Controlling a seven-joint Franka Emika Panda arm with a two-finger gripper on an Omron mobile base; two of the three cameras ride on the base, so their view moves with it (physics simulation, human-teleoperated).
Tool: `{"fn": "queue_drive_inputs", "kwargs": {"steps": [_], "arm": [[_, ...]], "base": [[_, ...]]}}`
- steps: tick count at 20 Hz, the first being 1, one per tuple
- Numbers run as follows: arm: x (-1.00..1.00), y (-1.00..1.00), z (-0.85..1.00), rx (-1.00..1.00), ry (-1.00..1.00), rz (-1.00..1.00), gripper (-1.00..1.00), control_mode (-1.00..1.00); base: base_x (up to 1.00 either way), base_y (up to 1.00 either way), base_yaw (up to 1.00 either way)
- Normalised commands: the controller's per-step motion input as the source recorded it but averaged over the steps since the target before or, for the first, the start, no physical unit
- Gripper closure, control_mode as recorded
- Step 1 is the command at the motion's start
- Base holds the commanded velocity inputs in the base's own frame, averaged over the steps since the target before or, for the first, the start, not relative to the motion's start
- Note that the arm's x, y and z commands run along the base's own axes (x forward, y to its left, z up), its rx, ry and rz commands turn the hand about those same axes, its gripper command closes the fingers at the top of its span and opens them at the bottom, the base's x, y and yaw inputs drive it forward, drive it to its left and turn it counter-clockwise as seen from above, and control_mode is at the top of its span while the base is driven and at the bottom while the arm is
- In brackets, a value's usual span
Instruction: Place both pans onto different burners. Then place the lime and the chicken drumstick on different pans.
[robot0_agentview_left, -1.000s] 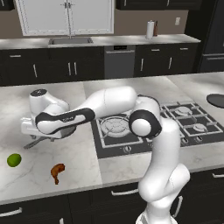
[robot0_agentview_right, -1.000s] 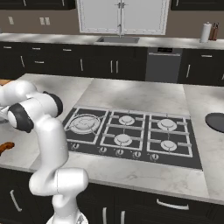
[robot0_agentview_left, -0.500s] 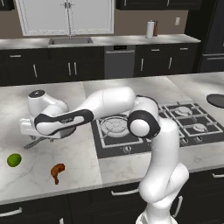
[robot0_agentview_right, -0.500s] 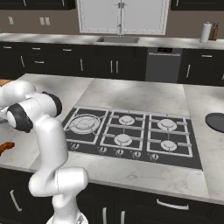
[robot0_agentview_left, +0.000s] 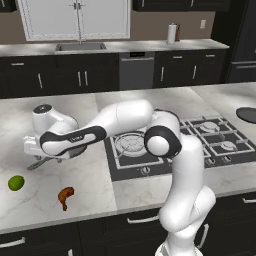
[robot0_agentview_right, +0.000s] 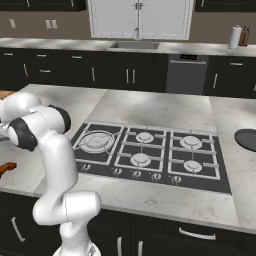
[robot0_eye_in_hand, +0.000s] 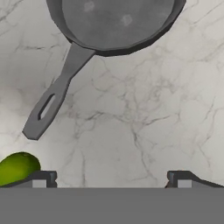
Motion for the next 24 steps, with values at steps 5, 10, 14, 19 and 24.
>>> {"fn": "queue_drive_inputs", "kwargs": {"steps": [5,10,14,19,24], "arm": [[0.06,0.0,-0.12,0.0,0.0,0.0,-1.0,-1.0],[0.03,0.0,-0.1,0.0,0.0,0.0,-1.0,-1.0],[0.03,0.0,-0.1,0.0,0.0,0.0,-1.0,-1.0],[0.0,0.0,-0.1,0.0,0.0,0.0,-1.0,-1.0],[0.0,0.0,-0.1,0.0,0.0,0.0,-1.0,-1.0]], "base": [[0.0,0.0,0.0],[0.0,0.0,0.0],[0.0,0.0,0.0],[0.0,0.0,0.0],[0.0,0.0,0.0]]}}
